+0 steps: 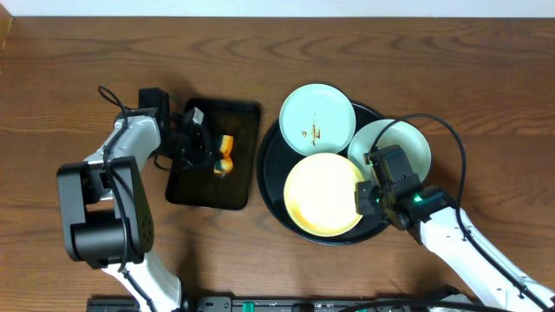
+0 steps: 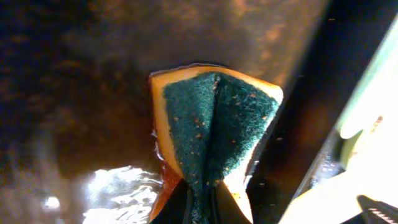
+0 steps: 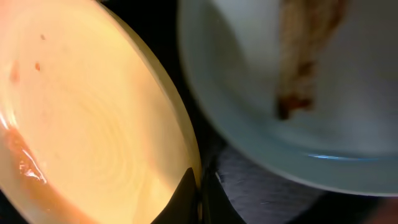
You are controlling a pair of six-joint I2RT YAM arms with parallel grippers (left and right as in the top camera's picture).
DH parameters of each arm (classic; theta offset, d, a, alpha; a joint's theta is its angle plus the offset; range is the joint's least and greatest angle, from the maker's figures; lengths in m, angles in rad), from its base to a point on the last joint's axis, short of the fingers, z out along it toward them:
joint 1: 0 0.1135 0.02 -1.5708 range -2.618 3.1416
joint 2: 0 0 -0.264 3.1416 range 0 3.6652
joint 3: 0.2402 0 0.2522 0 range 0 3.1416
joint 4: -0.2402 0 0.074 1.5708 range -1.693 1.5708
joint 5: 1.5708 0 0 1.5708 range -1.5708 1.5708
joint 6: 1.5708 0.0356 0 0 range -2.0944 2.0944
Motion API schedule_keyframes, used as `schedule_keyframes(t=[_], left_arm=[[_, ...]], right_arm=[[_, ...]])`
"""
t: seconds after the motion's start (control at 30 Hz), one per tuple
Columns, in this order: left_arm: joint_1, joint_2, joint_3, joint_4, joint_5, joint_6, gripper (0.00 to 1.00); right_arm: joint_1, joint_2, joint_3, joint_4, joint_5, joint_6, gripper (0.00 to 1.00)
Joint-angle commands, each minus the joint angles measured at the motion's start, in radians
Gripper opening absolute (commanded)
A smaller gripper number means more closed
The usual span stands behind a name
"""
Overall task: Clean dirty plates on tray and stack at the side
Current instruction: 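Lift and tilt the yellow plate upward with the right gripper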
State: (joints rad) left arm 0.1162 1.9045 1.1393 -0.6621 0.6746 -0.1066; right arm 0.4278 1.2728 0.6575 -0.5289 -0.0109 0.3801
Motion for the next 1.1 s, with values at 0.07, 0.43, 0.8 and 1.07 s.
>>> schedule_keyframes(t=[0.07, 0.43, 0.8, 1.07], left_arm=[[-0.001, -0.116, -0.011, -0.022, -0.204, 0.012, 0.08], [-0.114, -0.219, -0.011, -0.037, -0.403, 0.02, 0.08], [-0.182, -0.212, -0.025, -0.066, -0.505, 0.016, 0.08], [-0.181, -0.157, -0.032, -0.061, -0.51, 0.016, 0.09]], right_arm=[[0.013, -0.034, 0.059, 0.017, 0.199, -0.072, 0.01], [0.056, -0.034, 0.169, 0.032, 0.422, -0.241, 0.01], [0.261, -0.034, 0.196, 0.049, 0.745, -0.365, 0.01], [0.404, -0.034, 0.196, 0.136, 0.983, -0.516, 0.01]])
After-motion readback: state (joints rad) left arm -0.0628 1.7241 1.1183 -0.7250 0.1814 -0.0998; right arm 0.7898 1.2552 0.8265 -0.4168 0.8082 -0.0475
